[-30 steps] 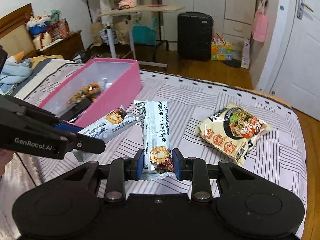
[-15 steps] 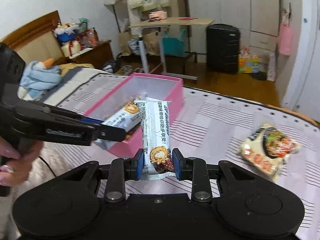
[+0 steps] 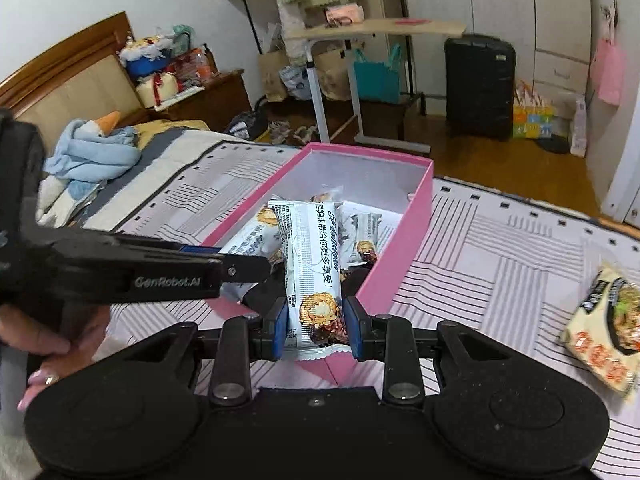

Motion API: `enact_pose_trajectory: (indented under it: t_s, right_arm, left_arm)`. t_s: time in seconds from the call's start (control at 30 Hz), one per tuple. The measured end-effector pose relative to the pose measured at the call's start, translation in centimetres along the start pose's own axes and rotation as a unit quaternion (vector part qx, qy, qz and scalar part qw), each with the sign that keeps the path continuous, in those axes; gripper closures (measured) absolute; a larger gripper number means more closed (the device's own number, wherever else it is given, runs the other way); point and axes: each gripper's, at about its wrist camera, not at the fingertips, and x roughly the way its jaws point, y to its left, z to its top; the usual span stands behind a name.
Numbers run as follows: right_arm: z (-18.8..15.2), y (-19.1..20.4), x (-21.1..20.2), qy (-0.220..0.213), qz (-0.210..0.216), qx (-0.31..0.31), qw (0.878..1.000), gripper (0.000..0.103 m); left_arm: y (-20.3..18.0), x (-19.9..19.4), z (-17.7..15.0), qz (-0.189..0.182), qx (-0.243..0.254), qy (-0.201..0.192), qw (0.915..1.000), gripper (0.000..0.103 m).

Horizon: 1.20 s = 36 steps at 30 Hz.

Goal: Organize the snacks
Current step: 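Open both grippers to drop the snack bars into the box, then grasp the cream noodle bag with both grippers at its edges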

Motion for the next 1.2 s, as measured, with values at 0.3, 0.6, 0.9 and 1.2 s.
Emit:
enact_pose_trajectory:
  t_s: [0.3, 0.6, 0.9, 1.2]
  right_arm:
    - [-0.5, 0.6, 5.1, 0.008, -0.027, 0.012, 1.0, 0.068]
    - [-0.4, 1.6, 4.2, 0.005, -0.031, -0.016, 0.999, 0.057]
    - [-1.7, 0.0, -3.0, -0.015, -0.055, -0.038, 0.998, 0.043]
    - [-3.2, -3.2, -10.1, -0.045, -0.095, -0.028, 0.994, 0.033]
  left_arm:
    - [2.0, 3.7, -0.1, 0.027, -0.005, 0.03, 0.9992, 0.075]
    - [1.8, 2.9, -0.3, 0.036, -0.002, 0.034, 0.9988, 0.057]
    - [-0.7, -1.3, -0.8, 0.025, 0.035, 0.021, 0.9988, 0.053]
    - [-4.2, -4.6, -0.9, 0.007, 0.08, 0.012, 0.9967, 0.048]
